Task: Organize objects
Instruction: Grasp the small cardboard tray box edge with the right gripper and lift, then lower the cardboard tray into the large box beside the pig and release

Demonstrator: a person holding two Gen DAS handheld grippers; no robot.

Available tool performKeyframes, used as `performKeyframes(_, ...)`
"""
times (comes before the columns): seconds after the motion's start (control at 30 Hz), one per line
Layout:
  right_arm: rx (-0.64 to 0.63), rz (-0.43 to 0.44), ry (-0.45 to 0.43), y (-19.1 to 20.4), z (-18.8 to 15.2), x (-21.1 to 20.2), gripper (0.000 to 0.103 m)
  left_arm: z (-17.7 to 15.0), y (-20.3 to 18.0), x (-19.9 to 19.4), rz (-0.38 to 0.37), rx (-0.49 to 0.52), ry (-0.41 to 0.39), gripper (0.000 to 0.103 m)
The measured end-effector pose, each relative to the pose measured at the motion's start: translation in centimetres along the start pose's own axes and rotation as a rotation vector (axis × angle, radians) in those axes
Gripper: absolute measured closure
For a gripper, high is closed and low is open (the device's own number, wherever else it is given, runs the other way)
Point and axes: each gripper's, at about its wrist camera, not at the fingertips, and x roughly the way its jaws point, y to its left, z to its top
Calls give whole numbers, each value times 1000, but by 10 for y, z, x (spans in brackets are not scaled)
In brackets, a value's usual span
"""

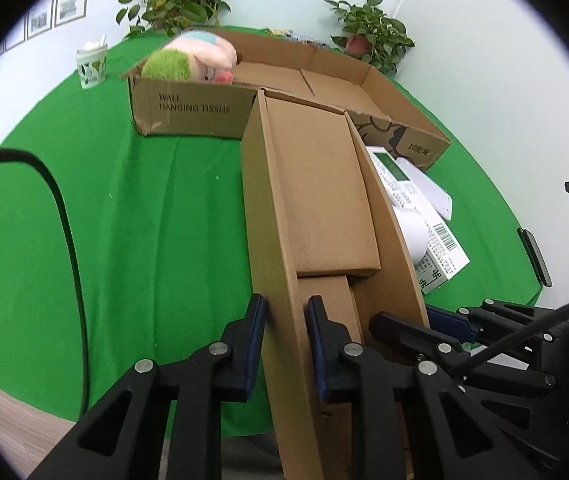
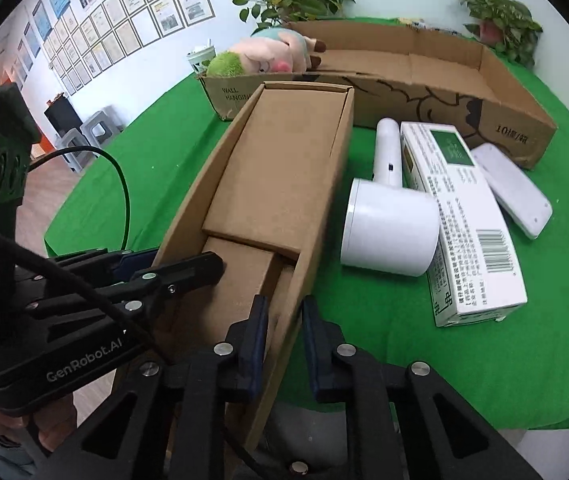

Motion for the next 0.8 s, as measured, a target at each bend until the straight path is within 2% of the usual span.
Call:
performKeyframes(0.17,-4,-8,-107,4,9,-25,91,12,-8,-20,-2,21,-82,83)
performKeyframes(0.33,-4,-64,-243,-1,18,-59,93,39,-25,-38,6,80,-198,84)
performKeyframes(0.53,-6,-105,-364,-13,58,-83,94,83,-46,-49,26,149,-321,85)
performKeyframes(0.8,-13,-145,-483,-27,118,-112,94,149,-59,-58,22,225,-424,85)
